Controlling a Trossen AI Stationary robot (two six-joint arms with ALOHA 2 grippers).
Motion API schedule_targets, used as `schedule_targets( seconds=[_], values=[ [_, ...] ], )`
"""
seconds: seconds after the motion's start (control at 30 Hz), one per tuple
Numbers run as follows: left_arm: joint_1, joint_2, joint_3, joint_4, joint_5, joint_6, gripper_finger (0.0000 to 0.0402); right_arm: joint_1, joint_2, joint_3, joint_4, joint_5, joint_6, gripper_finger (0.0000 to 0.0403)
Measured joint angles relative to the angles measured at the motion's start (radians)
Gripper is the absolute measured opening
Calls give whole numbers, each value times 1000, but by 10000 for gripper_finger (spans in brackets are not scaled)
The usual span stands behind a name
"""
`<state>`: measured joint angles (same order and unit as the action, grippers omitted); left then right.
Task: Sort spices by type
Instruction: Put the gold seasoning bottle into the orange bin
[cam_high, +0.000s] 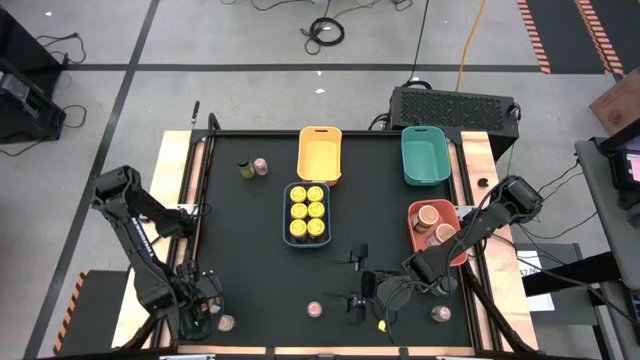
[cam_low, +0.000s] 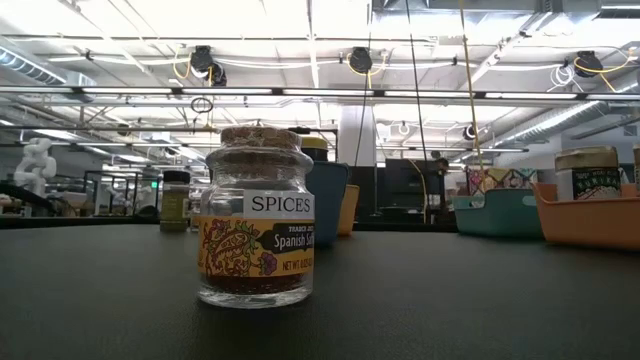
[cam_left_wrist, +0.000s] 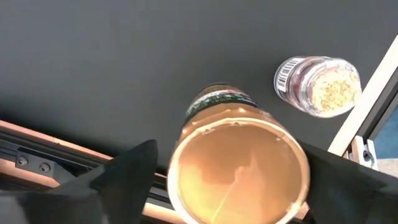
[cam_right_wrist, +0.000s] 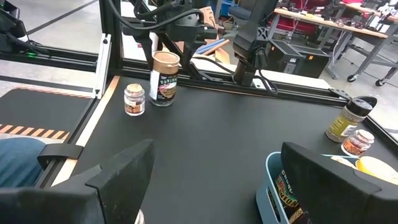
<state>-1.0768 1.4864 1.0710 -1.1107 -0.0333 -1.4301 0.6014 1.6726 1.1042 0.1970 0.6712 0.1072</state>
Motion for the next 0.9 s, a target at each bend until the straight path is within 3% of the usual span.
schedule_targets(
  seconds=[0.17, 0.37, 0.67, 0.9],
  values=[
    [15, 0, 0, 0, 18, 24, 277, 0, 0, 0, -2, 0, 0, 343],
    [95, -7, 0, 0, 24, 161, 277, 0, 0, 0, -11, 0, 0, 343],
    [391, -9, 124, 6, -32, 597, 277, 0, 0, 0, -11, 0, -22, 343],
    [601, 0, 169, 93, -20, 828, 277, 0, 0, 0, -32, 0, -23, 343]
  ],
)
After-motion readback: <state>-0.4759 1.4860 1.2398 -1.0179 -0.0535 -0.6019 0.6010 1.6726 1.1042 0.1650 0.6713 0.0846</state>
